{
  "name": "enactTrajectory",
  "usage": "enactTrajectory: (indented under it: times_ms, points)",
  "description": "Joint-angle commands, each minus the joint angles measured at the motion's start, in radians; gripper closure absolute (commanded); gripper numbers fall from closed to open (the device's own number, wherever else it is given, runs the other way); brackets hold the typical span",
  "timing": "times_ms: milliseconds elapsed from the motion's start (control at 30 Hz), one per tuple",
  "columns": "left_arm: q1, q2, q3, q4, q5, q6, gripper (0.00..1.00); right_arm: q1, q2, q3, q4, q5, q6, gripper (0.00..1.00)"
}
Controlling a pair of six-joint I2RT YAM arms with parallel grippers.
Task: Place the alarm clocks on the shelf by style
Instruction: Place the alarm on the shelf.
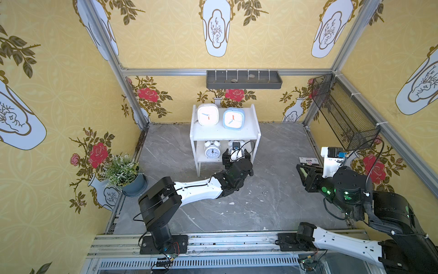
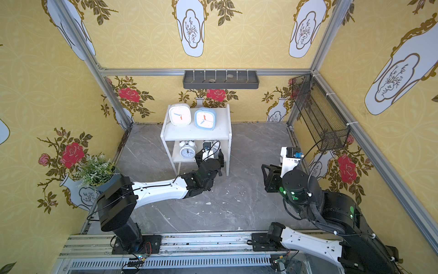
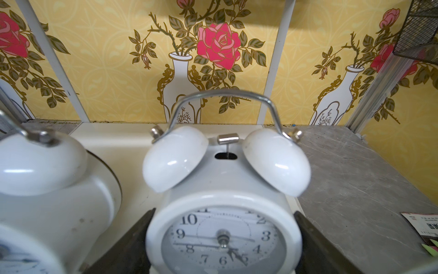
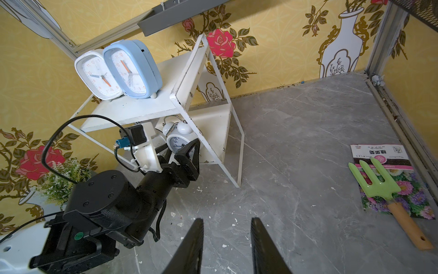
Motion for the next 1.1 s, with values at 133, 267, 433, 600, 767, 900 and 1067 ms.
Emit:
enactTrajectory:
  times_ms: [133, 267, 433, 600, 767, 900, 1067]
  points:
    - [0.001, 0.014, 0.005, -0.03, -0.003, 0.0, 0.09, 0.001, -0.013, -0.008, 0.017, -0.004, -0.005, 0.64]
    - [0.0, 0.016, 0.009, -0.03, -0.002, 0.009, 0.09, 0.001, -0.021, -0.016, 0.016, 0.002, 0.0, 0.65]
    - [-0.001, 0.015, 0.008, -0.032, -0.009, 0.016, 0.02, 0.001, -0.033, -0.021, 0.02, 0.001, 0.001, 0.64]
    - [-0.005, 0.013, 0.008, -0.034, -0.013, 0.018, 0.01, 0.001, -0.034, -0.022, 0.019, 0.0, 0.003, 0.64]
    - [-0.01, 0.002, -0.001, -0.046, -0.006, 0.015, 0.01, 0.001, -0.036, -0.021, 0.021, -0.003, 0.001, 0.64]
    - [-0.014, -0.022, -0.02, -0.066, -0.006, 0.011, 0.01, 0.0, -0.033, -0.025, 0.023, -0.005, -0.001, 0.62]
    - [-0.016, -0.067, -0.065, -0.087, 0.001, -0.005, 0.01, -0.001, -0.028, -0.028, 0.029, -0.003, -0.004, 0.61]
